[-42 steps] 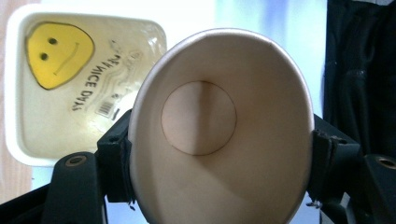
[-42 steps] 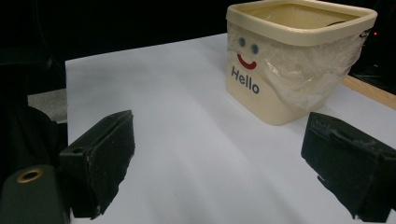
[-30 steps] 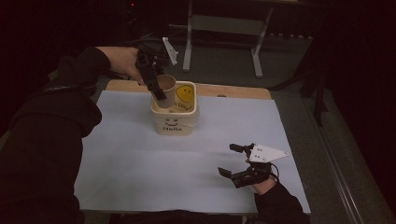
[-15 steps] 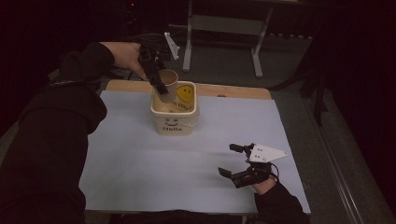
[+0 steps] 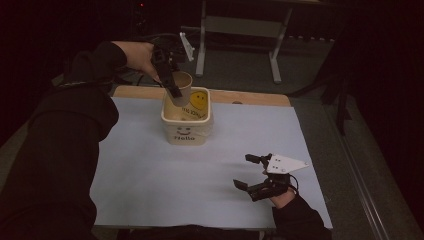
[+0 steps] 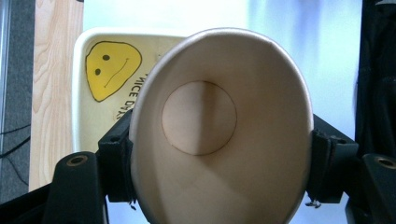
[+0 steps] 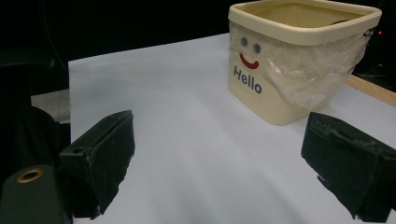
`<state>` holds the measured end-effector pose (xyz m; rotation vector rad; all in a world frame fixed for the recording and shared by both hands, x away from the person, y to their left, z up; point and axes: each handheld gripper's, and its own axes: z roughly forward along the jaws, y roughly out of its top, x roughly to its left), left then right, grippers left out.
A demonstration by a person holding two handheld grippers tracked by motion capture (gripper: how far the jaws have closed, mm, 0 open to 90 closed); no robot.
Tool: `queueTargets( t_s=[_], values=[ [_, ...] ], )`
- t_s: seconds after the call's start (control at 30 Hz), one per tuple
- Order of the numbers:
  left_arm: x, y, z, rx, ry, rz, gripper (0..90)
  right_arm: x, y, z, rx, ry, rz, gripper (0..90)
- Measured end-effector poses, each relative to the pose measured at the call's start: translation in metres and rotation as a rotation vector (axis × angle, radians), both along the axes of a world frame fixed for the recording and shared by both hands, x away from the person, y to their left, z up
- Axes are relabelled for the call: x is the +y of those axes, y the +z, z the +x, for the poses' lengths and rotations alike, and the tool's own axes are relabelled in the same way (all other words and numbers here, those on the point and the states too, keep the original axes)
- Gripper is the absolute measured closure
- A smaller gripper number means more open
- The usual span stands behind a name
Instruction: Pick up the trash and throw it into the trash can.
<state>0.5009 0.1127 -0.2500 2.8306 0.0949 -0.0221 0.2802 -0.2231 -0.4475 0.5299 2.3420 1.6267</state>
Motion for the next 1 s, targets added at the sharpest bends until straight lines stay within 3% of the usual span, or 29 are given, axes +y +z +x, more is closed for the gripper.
queueTargets(
  t_s=[0.33, 0.53, 1.0],
  values=[
    [-0.005, -0.001, 0.009, 0.001, 0.001, 0.021, 28.9, -0.001, 0.000, 0.000, 0.005, 0.004, 0.004, 9.5],
    [-0.007, 0.001, 0.014, -0.011, -0.003, 0.012, 28.9, -0.001, 0.000, 0.000, 0.009, 0.005, 0.005, 9.5],
    [-0.013, -0.009, 0.027, -0.009, -0.005, 0.036, 28.8, -0.002, -0.001, 0.001, 0.014, 0.005, 0.006, 9.5]
  ],
)
